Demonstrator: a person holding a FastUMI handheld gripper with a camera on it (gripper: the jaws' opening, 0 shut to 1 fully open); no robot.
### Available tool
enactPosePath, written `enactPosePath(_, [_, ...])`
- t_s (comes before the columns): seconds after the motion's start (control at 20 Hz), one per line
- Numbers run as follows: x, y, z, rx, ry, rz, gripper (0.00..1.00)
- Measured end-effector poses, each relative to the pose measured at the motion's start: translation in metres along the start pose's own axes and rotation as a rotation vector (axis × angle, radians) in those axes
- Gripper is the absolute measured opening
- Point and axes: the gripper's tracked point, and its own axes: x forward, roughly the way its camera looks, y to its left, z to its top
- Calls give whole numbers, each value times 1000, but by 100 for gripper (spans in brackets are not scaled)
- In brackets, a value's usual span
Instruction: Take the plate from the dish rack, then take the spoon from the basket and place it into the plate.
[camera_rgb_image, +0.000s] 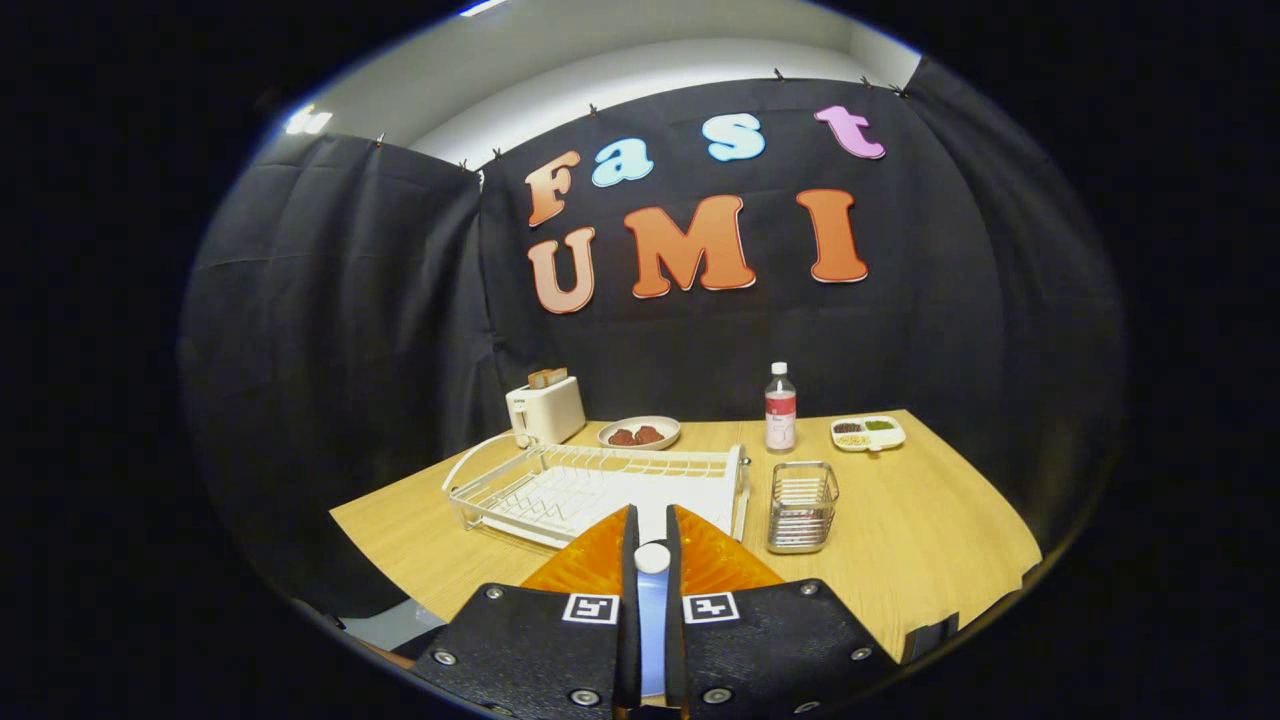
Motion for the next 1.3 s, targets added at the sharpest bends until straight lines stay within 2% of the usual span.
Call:
enactPosePath(0.2, [11, 3, -33, 52, 39, 25, 9])
enactPosePath(0.55, [25, 10, -70, 20, 60, 72, 9])
enactPosePath(0.8, [28, 10, -87, 62, 75, 123, 13])
enactPosePath(0.95, [27, 5, -102, 116, 112, 116, 17])
enactPosePath(1.1, [24, -10, -97, 170, 94, 101, 21])
enactPosePath(1.2, [26, -15, -85, 163, 64, 85, 24])
enactPosePath(1.3, [27, -17, -71, 127, 36, 67, 33])
